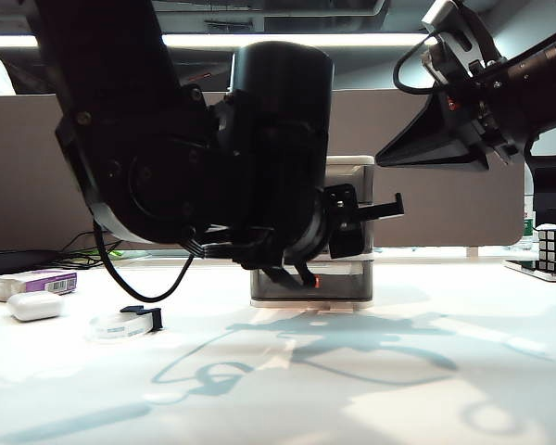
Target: Open the second layer of the drawer on the table, pick up the transparent tape on the table and put it in, and finally close the drawer.
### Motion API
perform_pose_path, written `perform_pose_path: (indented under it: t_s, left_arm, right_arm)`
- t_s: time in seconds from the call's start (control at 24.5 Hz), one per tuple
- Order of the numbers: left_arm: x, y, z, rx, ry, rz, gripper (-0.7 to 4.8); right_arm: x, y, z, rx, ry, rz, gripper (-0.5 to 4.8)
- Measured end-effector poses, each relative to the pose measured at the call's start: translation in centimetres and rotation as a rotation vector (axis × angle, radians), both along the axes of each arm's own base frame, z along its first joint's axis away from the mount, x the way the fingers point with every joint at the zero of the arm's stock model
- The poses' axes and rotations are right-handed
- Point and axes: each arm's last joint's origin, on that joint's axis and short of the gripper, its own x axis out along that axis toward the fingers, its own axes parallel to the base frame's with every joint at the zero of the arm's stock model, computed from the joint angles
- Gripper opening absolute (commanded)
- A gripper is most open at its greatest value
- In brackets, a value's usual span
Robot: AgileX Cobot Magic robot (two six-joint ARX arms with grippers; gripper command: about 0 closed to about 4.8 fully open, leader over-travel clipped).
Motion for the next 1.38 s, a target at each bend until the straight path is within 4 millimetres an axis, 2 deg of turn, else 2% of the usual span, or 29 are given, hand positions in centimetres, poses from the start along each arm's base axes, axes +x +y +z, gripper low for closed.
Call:
perform_pose_path:
  t_s: [0.29, 0.9, 0.98, 1.1, 1.26, 1.34, 1.38]
  left_arm:
    - [0.45, -0.77, -0.32, -0.001, 0.001, -0.019, 1.83]
    - [0.48, -0.67, -0.25, -0.004, -0.006, 0.020, 1.78]
    - [0.48, -0.66, -0.24, -0.004, -0.006, 0.022, 1.59]
    - [0.48, -0.66, -0.24, -0.004, -0.006, 0.022, 0.78]
    - [0.48, -0.66, -0.22, -0.008, -0.008, 0.021, 0.41]
    - [0.48, -0.66, -0.20, -0.010, -0.009, 0.022, -0.09]
    - [0.48, -0.66, -0.18, -0.011, -0.010, 0.022, -0.06]
  right_arm:
    - [0.01, 0.01, -0.01, -0.003, -0.002, 0.001, -0.05]
    - [0.00, 0.01, -0.03, -0.012, -0.011, 0.005, -0.05]
    - [0.00, 0.01, -0.03, -0.012, -0.011, 0.006, -0.05]
    - [0.00, 0.02, -0.03, -0.013, -0.011, 0.006, -0.05]
    - [0.00, 0.01, -0.04, -0.014, -0.012, 0.006, -0.05]
    - [0.00, 0.02, -0.04, -0.015, -0.013, 0.007, -0.05]
    - [0.00, 0.02, -0.04, -0.015, -0.013, 0.007, -0.05]
